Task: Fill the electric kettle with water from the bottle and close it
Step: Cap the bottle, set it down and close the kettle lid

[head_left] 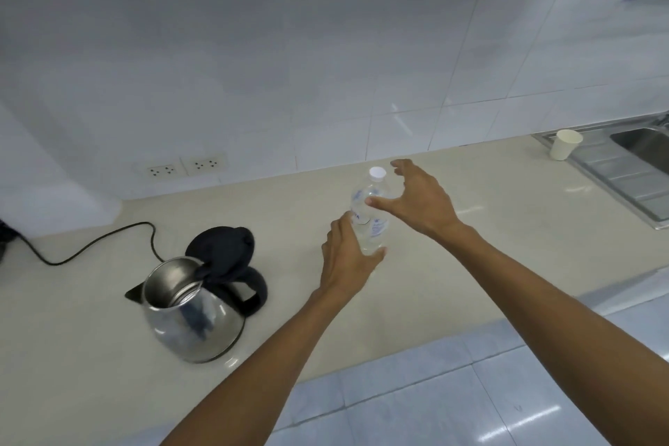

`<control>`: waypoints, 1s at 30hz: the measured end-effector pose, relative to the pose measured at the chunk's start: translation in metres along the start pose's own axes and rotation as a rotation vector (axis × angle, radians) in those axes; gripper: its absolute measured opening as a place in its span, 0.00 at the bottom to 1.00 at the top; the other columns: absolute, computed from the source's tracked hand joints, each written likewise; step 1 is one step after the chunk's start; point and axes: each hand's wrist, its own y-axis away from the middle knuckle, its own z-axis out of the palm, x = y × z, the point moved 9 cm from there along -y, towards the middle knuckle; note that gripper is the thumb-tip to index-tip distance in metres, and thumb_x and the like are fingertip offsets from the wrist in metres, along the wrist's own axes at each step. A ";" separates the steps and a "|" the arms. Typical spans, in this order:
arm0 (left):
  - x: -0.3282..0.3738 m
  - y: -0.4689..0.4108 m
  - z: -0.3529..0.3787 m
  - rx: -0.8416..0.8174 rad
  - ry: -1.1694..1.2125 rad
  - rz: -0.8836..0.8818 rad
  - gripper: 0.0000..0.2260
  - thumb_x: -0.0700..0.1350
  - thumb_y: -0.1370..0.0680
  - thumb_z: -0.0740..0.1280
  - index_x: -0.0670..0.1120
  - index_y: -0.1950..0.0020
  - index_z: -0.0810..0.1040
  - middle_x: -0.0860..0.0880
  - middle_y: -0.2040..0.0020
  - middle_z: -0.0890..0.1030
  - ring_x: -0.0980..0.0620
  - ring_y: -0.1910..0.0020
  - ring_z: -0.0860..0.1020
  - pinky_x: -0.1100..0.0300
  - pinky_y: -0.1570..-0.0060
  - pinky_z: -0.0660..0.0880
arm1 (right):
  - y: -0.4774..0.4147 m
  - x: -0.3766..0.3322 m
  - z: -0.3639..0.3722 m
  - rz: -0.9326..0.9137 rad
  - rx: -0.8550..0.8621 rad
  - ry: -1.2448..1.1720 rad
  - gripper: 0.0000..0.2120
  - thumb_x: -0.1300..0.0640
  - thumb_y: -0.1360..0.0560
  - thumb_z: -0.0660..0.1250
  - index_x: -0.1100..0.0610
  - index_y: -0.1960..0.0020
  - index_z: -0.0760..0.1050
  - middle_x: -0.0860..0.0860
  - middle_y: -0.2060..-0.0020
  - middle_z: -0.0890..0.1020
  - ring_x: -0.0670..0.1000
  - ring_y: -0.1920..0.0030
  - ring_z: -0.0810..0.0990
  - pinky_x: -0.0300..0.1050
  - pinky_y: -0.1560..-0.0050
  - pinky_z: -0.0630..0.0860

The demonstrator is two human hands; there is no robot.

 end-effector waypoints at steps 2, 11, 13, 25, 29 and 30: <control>0.011 0.023 -0.015 0.008 -0.033 0.085 0.38 0.54 0.24 0.77 0.47 0.20 0.63 0.49 0.25 0.68 0.48 0.27 0.68 0.55 0.30 0.63 | 0.018 -0.003 -0.005 0.038 0.050 0.025 0.45 0.34 0.34 0.77 0.51 0.24 0.65 0.51 0.28 0.76 0.55 0.30 0.76 0.56 0.36 0.75; 0.012 0.113 -0.110 0.110 -0.140 0.224 0.38 0.54 0.22 0.74 0.44 0.18 0.60 0.46 0.22 0.66 0.46 0.23 0.65 0.53 0.25 0.59 | 0.106 -0.077 0.009 -0.018 0.092 0.031 0.45 0.34 0.32 0.77 0.50 0.24 0.63 0.53 0.30 0.75 0.58 0.31 0.75 0.57 0.41 0.75; 0.001 0.129 -0.136 0.156 -0.181 0.223 0.38 0.54 0.22 0.74 0.44 0.18 0.60 0.46 0.22 0.65 0.46 0.23 0.65 0.52 0.25 0.60 | 0.121 -0.103 0.022 -0.063 0.078 0.030 0.45 0.34 0.32 0.77 0.50 0.24 0.63 0.54 0.30 0.75 0.58 0.31 0.75 0.57 0.41 0.75; -0.089 0.166 -0.265 0.339 -0.288 0.067 0.37 0.53 0.23 0.76 0.45 0.20 0.63 0.47 0.27 0.70 0.46 0.27 0.69 0.52 0.29 0.62 | 0.147 -0.209 0.113 -0.206 -0.085 0.003 0.44 0.36 0.32 0.77 0.49 0.24 0.62 0.53 0.30 0.75 0.57 0.32 0.76 0.56 0.40 0.77; -0.117 0.159 -0.275 0.341 -0.335 0.002 0.38 0.53 0.24 0.76 0.45 0.19 0.63 0.45 0.26 0.69 0.45 0.27 0.68 0.52 0.29 0.62 | 0.134 -0.212 0.139 -0.209 -0.141 0.044 0.45 0.41 0.31 0.78 0.51 0.22 0.60 0.56 0.30 0.74 0.59 0.30 0.72 0.57 0.40 0.75; -0.126 0.155 -0.275 0.326 -0.354 -0.023 0.39 0.54 0.24 0.77 0.45 0.19 0.62 0.45 0.26 0.69 0.44 0.27 0.68 0.51 0.29 0.62 | 0.129 -0.211 0.144 -0.214 -0.148 0.066 0.45 0.43 0.30 0.78 0.51 0.21 0.60 0.57 0.30 0.73 0.60 0.30 0.71 0.57 0.41 0.75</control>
